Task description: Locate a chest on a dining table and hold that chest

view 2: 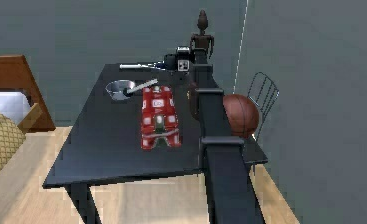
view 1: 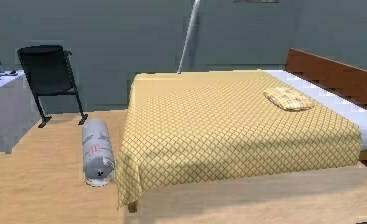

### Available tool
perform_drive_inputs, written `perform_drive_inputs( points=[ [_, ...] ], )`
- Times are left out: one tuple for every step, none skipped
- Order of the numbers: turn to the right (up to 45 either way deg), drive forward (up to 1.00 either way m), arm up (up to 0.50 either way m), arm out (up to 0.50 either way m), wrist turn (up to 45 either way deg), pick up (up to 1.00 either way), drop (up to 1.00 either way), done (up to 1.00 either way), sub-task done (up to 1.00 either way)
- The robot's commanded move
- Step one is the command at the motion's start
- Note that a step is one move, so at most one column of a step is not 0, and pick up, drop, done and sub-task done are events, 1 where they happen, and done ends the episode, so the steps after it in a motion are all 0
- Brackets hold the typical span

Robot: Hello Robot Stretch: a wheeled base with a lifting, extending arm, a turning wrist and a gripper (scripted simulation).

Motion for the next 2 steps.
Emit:
perform_drive_inputs(
  points=[
    [0.0,0.0,-0.3,0.0,0.0,0.0,0.0,0.0,0.0],
    [0.0,0.0,0.0,0.0,0.0,1.0,0.0,0.0,0.0]
  ],
)
